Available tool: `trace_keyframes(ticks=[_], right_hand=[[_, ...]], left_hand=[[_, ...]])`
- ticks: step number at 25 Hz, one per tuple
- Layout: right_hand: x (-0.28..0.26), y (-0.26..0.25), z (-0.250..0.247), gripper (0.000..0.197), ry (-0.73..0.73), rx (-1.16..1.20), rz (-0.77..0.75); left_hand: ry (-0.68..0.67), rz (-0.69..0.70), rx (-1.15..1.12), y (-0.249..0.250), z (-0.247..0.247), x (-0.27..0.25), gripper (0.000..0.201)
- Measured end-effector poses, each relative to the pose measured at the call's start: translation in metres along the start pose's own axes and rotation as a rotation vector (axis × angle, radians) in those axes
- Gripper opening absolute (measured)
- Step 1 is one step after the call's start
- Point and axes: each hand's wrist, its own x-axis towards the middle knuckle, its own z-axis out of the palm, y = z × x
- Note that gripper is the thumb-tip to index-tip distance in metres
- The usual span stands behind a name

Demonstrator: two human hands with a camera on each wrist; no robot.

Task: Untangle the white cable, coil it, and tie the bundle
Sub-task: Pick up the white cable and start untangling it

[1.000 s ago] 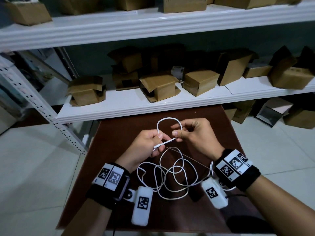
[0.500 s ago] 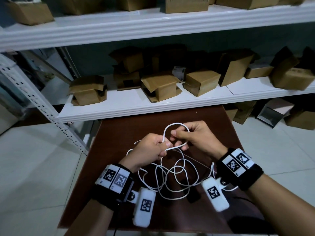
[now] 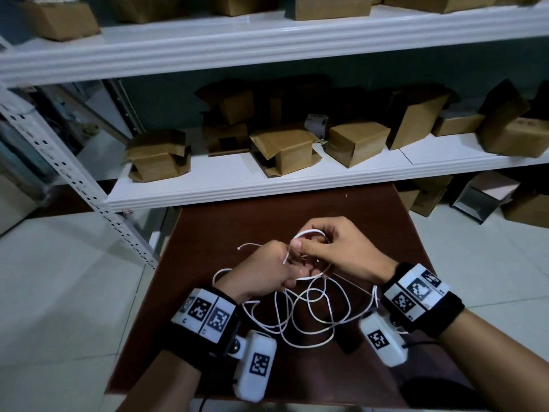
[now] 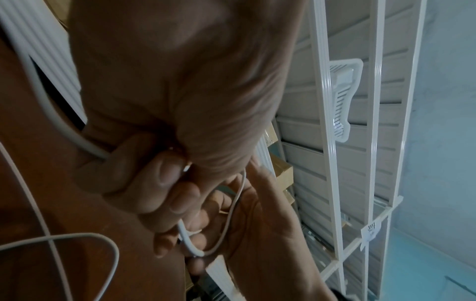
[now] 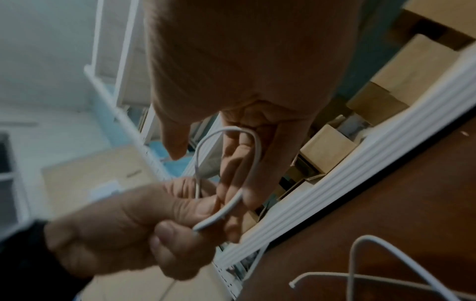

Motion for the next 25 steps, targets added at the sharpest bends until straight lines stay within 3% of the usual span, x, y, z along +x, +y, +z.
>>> trace_keyframes(ticks=[3,6,9,12,15,18,22,25], right_hand=[[0.004,0.008,0.004,0.033,0.060,-0.264,-0.043],[0.010,0.014,-0.002,0.031,0.051,-0.086,0.006],[0.013,0.018,-0.005,0.034,0.061,0.012,0.103],[0.015,0.018,0.000,0.033,0.089,0.216,0.075],[0.015,0.012,0.000,0.032,0.094,0.326,0.041],[0.013,0.004,0.000,0.030,0.044,0.509,0.154],[0.011,-0.003,-0.005,0.031,0.113,0.568,0.178],[0.009,-0.008,-0.012,0.031,0.136,0.596,0.178]], left_hand=[[0.027,0.001,0.119,-0.002,0.005,0.004,0.025],[0.127,0.064,0.186,0.000,0.002,0.009,0.023],[0.334,0.134,0.068,-0.003,-0.007,0.011,0.013],[0.561,0.226,0.012,-0.001,-0.008,0.011,0.009],[0.680,0.269,0.050,0.003,-0.008,0.010,0.009],[0.733,0.298,0.094,0.001,-0.013,0.009,0.014],[0.777,0.348,0.210,-0.005,-0.019,0.009,0.022],[0.700,0.355,0.139,-0.006,-0.022,0.011,0.022]])
